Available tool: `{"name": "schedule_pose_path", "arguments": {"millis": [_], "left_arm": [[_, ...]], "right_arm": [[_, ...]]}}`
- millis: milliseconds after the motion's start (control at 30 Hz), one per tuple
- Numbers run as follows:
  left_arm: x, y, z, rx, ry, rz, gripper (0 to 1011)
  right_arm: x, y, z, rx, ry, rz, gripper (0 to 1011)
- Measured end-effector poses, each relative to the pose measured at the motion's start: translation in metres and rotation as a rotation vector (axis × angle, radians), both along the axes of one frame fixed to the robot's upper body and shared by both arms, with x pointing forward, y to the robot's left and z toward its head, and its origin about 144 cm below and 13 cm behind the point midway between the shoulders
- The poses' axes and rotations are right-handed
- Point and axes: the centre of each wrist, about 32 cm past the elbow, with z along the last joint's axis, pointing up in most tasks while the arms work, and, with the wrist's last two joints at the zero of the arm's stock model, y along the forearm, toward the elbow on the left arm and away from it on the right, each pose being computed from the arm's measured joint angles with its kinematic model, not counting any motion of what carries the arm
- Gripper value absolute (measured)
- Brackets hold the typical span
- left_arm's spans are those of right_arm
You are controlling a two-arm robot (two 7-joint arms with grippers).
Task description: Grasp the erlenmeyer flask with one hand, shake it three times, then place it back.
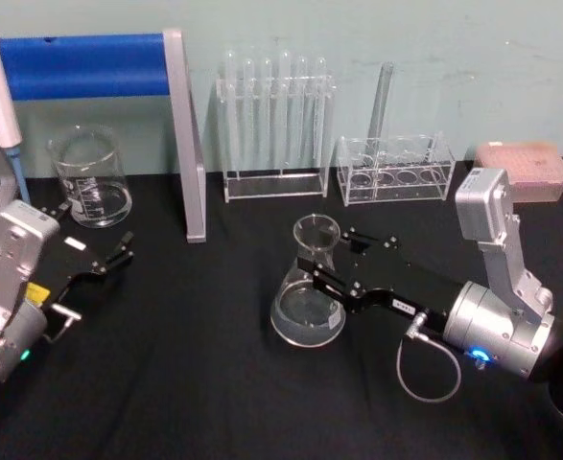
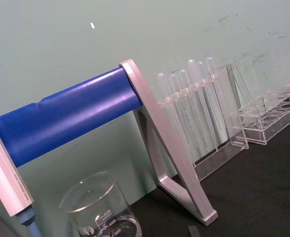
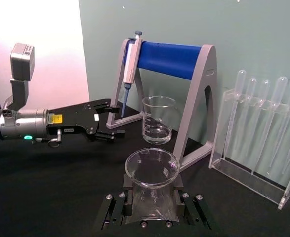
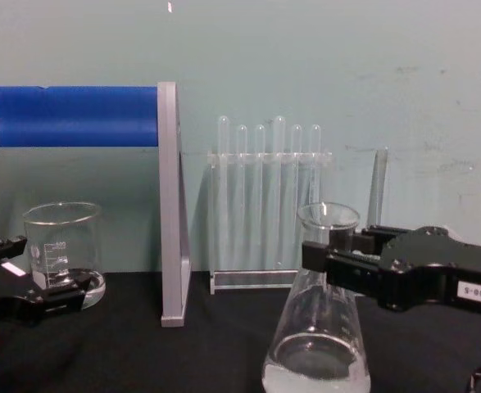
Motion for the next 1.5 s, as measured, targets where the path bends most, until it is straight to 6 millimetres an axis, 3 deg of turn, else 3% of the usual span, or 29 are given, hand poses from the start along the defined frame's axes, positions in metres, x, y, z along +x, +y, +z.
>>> {"name": "schedule_pose_path", "arguments": {"millis": [1500], "left_arm": [[0.0,0.0,0.0,0.0,0.0,0.0,1001]], "right_arm": [[0.017,-0.011,-0.033,-0.038,0.026,0.095,456]]}}
